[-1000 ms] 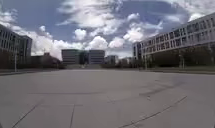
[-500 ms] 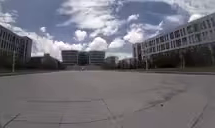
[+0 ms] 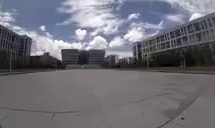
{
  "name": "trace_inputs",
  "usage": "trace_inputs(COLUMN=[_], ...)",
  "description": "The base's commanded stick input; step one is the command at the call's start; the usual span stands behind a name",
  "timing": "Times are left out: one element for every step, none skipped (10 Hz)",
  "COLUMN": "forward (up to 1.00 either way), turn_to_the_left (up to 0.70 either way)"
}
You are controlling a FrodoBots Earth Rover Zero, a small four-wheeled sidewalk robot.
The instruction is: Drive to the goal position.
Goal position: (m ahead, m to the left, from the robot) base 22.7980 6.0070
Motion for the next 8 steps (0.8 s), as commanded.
trace_inputs(forward=[1.00, 1.00, 1.00, 1.00, 1.00, 1.00, 1.00, 1.00], turn_to_the_left=[0.02, 0.02, 0.02, 0.02, 0.02, 0.02, 0.02, 0.02])
